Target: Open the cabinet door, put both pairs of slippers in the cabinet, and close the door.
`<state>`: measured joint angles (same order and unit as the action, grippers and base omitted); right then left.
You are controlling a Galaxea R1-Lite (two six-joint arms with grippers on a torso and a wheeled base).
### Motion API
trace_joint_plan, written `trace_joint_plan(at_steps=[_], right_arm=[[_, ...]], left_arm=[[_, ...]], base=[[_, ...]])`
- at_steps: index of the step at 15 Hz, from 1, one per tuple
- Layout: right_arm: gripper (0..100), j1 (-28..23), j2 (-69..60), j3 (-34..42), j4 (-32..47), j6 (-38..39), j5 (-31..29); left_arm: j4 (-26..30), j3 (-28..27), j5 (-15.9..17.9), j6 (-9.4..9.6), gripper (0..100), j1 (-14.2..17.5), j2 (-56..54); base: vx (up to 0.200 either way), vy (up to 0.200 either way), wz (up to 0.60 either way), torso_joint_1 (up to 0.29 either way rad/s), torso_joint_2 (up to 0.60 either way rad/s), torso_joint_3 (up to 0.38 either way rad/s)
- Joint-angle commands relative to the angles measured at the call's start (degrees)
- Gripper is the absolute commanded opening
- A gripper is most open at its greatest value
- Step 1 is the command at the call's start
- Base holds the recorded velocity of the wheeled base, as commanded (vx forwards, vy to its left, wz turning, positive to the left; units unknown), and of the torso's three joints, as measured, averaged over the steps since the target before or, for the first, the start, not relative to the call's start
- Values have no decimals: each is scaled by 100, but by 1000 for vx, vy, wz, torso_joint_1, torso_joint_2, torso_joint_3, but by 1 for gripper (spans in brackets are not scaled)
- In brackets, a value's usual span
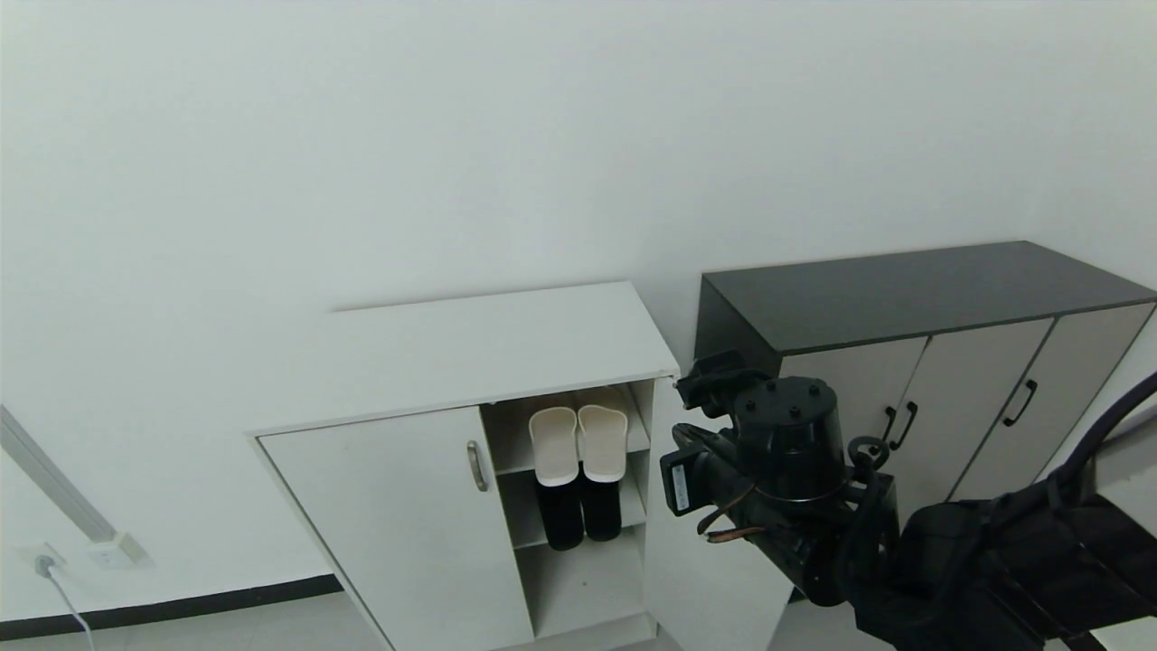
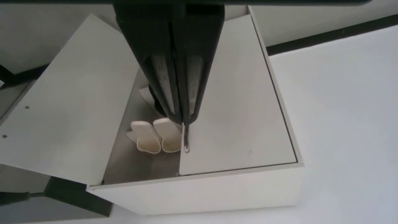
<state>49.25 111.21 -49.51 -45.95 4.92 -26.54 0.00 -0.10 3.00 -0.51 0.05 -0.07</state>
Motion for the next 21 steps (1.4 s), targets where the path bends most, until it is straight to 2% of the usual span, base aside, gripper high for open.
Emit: trace_joint_plan(at_steps=[1,5,12,16,21], right_arm=[[0,6,5,2,-11,0,8],[0,-12,5,2,-37,0,8],[0,-487,225,-217,-37,-150,131],[0,-1128,410,-850,279,-150,413],[0,-1638,717,-1984,1176,-106,799]], left_arm=[[0,1,-1,-2,0,4,7],[0,1,-1,-2,0,4,7],[-9,1,-1,-2,0,4,7],[0,1,-1,-2,0,4,7],[0,1,-1,-2,0,4,7]], base=[[-200,0,0,7,2,2],[-200,0,0,-1,2,1],[0,0,0,0,0,0],[0,0,0,0,0,0],[0,0,0,0,0,0]])
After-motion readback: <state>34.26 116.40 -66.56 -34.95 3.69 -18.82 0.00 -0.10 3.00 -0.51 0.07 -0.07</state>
